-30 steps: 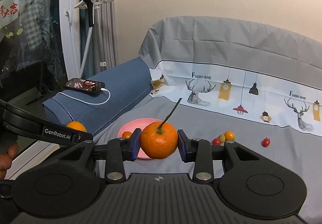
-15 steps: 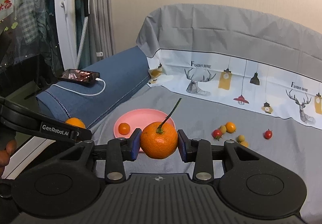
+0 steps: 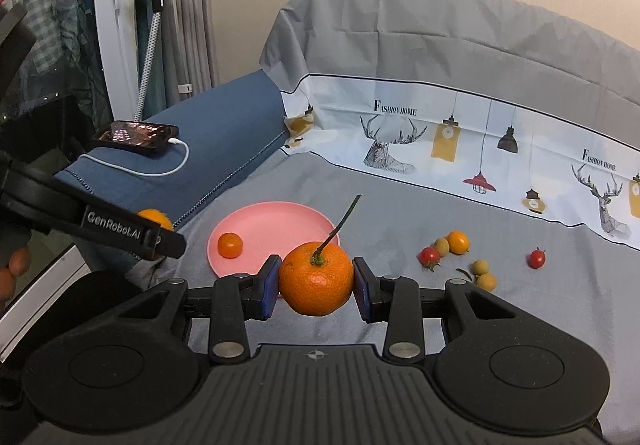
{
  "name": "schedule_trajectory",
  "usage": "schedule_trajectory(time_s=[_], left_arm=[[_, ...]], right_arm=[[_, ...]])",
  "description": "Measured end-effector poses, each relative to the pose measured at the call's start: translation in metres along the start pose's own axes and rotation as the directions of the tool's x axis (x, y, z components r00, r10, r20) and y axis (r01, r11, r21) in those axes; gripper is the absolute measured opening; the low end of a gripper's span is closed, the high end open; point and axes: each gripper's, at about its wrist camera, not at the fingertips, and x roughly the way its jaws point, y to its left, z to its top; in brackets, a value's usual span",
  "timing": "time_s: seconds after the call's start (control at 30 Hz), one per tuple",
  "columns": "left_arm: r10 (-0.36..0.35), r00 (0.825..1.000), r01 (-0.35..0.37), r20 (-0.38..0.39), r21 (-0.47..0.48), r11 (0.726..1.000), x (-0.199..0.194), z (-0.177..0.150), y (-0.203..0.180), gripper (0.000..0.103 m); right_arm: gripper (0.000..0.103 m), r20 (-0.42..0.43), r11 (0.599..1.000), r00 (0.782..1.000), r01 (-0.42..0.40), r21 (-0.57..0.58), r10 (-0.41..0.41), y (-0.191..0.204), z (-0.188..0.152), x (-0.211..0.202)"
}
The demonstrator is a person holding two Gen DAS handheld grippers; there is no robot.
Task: Organize fruits
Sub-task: 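Carry the orange and tangerine over the pink plate with both grippers, then open the left gripper to drop the orange while the right gripper drops the tangerine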
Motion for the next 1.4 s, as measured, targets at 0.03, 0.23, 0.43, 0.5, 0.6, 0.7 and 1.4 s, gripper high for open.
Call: schedule_trajectory(time_s=[0.03,0.23,0.43,0.5,0.6,0.7,1.4], left_arm=[[-0.001,1.0,0.001,0.001,0.008,1.0,0.003,0.005,-0.001,0.041],[-0.004,1.0,0.004,-0.008,0.042,0.999,0.031,0.035,-0.006,0.041],[0.013,1.0,-0.011,-0.025,0.062,0.998,0.072,0.063,-0.004,0.041],[0.015,0.999,-0.013,-0.036,0.063,0.998,0.086,0.071,-0.003,0.041],[0.015,0.999,-0.012,-0.039,0.065,0.998,0.109,0.083,0.001,0.041],[0.017,0.999,-0.014,-0.043,0.07,0.997,0.131,0.092,0.005,0.041],[0.074,0.996,-0.068,-0.049,0.103,0.992,0.21,0.099,0.021,0.103]], right_arm=[[0.039,-0.002,1.0,1.0,0.0,0.008,0.0,-0.002,0.002,0.005],[0.039,0.001,0.999,1.0,-0.003,0.04,0.003,-0.01,0.016,0.038],[0.039,-0.017,0.999,1.0,0.0,0.05,0.001,-0.017,0.025,0.083],[0.039,-0.03,0.999,1.0,0.002,0.044,-0.001,-0.017,0.025,0.098],[0.039,-0.058,0.999,0.998,0.004,0.033,-0.002,-0.017,0.024,0.125],[0.039,-0.083,0.999,0.997,-0.005,0.032,0.007,-0.016,0.022,0.151],[0.079,-0.139,0.992,0.987,-0.098,-0.08,0.087,-0.007,0.018,0.233]])
